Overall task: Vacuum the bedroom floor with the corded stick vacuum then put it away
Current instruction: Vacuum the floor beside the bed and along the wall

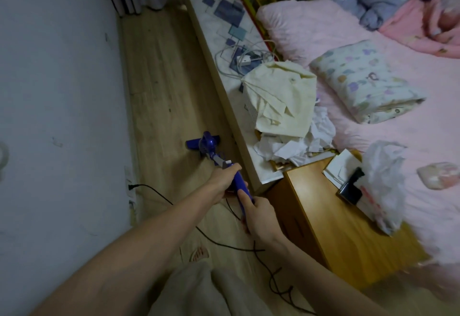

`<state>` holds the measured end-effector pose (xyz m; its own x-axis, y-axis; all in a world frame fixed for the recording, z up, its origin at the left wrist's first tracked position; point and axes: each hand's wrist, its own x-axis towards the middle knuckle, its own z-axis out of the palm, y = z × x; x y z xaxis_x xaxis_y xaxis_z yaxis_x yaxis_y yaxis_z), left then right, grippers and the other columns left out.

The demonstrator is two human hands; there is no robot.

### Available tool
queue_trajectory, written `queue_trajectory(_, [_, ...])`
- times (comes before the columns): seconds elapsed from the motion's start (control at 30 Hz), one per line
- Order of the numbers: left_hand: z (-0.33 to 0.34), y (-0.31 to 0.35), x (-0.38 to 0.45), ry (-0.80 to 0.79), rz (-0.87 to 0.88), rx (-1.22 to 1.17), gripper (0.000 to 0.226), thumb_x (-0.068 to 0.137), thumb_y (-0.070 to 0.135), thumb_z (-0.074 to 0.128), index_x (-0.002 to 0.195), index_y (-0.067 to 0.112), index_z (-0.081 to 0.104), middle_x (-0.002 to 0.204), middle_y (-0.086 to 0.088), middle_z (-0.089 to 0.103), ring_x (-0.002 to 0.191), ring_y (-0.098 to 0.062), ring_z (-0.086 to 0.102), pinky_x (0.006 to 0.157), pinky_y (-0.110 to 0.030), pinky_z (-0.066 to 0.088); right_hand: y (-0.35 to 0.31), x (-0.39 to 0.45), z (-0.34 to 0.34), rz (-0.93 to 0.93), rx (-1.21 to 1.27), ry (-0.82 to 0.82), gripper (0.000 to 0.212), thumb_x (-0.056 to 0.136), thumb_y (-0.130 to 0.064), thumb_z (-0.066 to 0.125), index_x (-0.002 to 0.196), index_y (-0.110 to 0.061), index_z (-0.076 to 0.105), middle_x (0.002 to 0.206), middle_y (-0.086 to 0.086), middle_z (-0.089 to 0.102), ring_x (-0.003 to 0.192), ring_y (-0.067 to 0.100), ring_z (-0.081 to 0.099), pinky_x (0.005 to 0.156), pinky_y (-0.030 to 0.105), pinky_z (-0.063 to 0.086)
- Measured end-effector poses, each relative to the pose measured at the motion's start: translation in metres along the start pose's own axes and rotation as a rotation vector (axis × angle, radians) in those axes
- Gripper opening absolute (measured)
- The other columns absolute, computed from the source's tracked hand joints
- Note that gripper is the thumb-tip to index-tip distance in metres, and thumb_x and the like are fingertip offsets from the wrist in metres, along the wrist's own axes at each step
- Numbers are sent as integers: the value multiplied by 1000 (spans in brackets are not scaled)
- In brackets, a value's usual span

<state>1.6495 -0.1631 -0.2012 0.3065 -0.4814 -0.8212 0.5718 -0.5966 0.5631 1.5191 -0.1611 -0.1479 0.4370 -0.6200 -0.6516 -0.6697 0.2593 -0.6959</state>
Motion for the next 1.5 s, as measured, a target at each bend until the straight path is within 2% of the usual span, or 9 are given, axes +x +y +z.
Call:
queue_trajectory(0.23, [39, -53, -50, -13, -5, -2, 34, 90, 24, 61, 111, -3, 58, 80, -16, 70, 70, -25, 69, 78, -37, 58, 51, -65, -23, -9, 80, 60, 34, 100, -37, 47, 91, -8, 62, 64, -1, 56, 38, 0, 45, 42, 12, 37])
queue_trajectory(0.4, [64, -86, -81, -30, 7, -25, 39, 89, 23, 63, 119, 1, 52, 93, -20, 69, 70, -27, 70, 63, -36, 58, 79, -106, -43, 3, 117, 84, 37, 99, -38, 47, 94, -5, 62, 61, -1, 55, 35, 0, 45, 39, 11, 37])
queue_trajectory(0.6, [61, -115, -115, -71, -29, 44, 40, 84, 24, 66, 112, -3, 56, 78, -16, 67, 65, -24, 67, 60, -35, 55, 95, -152, -26, 47, 315, 81, 27, 100, -37, 47, 93, -13, 58, 68, 2, 57, 54, 12, 52, 54, 26, 45])
queue_trajectory(0.7, [47, -118, -125, -80, -39, 96, 40, 84, 23, 65, 114, -3, 56, 75, -15, 66, 62, -23, 65, 56, -32, 53, 97, -161, -10, 44, 358, 33, 26, 101, -35, 45, 99, -12, 59, 67, 3, 57, 51, 12, 52, 47, 25, 43])
queue_trajectory(0.8, [41, -116, -129, -79, -28, 108, 45, 85, 24, 65, 120, -3, 56, 77, -15, 67, 62, -23, 66, 62, -33, 55, 96, -159, -3, 45, 340, 28, 29, 100, -37, 46, 94, -12, 60, 71, 5, 60, 55, 14, 55, 51, 27, 46])
queue_trajectory(0.93, [46, -113, -127, -53, -12, 116, 40, 89, 30, 64, 114, 0, 58, 78, -13, 68, 65, -23, 67, 62, -33, 55, 92, -152, -10, 81, 312, 36, 32, 100, -38, 44, 85, -13, 56, 63, 3, 57, 46, 11, 51, 44, 23, 42])
queue_trajectory(1.2, [38, -81, -89, 25, 68, 172, 40, 93, 39, 57, 106, 1, 58, 79, -12, 70, 71, -25, 68, 86, -41, 56, 69, -105, 1, 81, 321, 61, 37, 100, -41, 44, 83, -11, 57, 62, 6, 56, 45, 14, 52, 49, 29, 47])
queue_trajectory(1.33, [24, -56, -66, 29, 80, 206, 40, 94, 40, 55, 105, 1, 59, 77, -11, 70, 70, -24, 68, 86, -40, 56, 48, -76, 13, 96, 334, 78, 40, 100, -41, 44, 77, -11, 56, 59, 6, 55, 46, 15, 52, 56, 33, 50])
queue_trajectory(1.5, [6, -17, -35, 28, 70, 242, 44, 96, 40, 53, 110, -1, 59, 77, -11, 70, 63, -21, 69, 64, -31, 55, 16, -38, 23, 119, 350, 68, 39, 101, -39, 43, 83, -8, 55, 63, 7, 53, 48, 14, 50, 50, 29, 46])
